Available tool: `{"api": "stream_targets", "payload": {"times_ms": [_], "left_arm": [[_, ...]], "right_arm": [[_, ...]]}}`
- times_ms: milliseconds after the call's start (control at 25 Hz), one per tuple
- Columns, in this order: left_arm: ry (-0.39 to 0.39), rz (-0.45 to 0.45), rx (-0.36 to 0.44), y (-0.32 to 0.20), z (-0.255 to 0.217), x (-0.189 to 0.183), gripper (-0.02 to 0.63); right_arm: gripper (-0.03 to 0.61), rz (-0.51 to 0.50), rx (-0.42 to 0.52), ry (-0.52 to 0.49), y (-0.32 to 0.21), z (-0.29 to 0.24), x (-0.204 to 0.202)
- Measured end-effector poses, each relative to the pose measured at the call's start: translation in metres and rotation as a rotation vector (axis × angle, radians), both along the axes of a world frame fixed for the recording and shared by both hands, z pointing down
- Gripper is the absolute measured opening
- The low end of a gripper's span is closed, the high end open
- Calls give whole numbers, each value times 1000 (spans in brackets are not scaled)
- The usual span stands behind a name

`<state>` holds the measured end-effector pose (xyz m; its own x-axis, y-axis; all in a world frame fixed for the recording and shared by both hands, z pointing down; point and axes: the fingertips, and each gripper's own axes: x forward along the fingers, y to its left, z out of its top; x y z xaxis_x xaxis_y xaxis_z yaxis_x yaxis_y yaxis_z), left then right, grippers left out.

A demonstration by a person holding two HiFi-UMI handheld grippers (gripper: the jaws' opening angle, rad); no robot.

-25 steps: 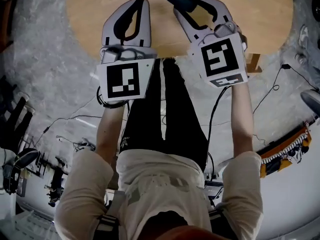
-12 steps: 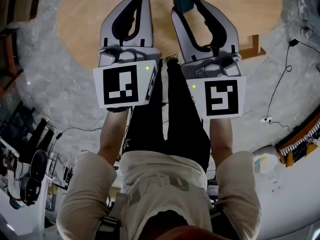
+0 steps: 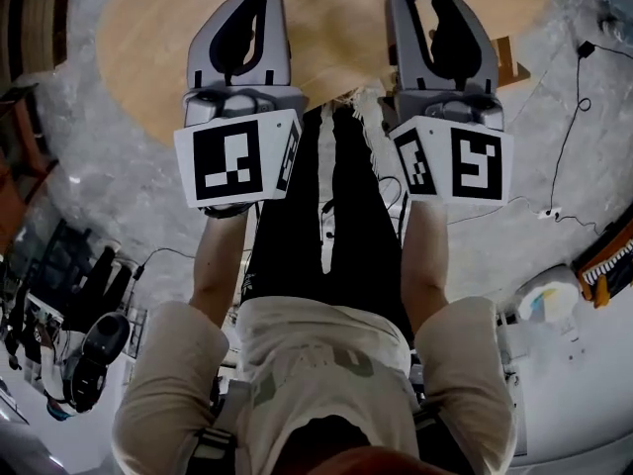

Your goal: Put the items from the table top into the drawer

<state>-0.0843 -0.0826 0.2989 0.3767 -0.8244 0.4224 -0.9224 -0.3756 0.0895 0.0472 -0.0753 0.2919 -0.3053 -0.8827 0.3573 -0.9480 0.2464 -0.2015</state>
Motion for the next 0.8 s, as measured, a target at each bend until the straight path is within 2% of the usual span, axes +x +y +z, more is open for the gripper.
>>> {"api": "stream_targets", "payload": {"times_ms": [80, 160, 240, 320, 520, 640, 800], "left_arm": [[-7, 35, -2, -2, 2, 7, 8], [-14, 72, -7, -1, 4, 16, 8], [-21, 110, -17, 0, 6, 31, 8], [-28, 155, -27, 0, 9, 51, 8], [-34, 275, -39, -4, 24, 104, 8], [-43, 335, -34, -1, 32, 124, 8], [-65, 396, -62, 9, 46, 141, 8]], "right_arm": [[152, 211, -53, -45, 6, 23, 52], [152, 399, -118, -45, 25, 51, 101], [152, 539, -201, -47, 51, 84, 142], [152, 640, -294, -92, 80, 122, 171], [152, 766, -536, -270, 136, 230, 194], [152, 802, -650, -322, 149, 277, 187], [152, 826, -748, -353, 153, 314, 177]]}}
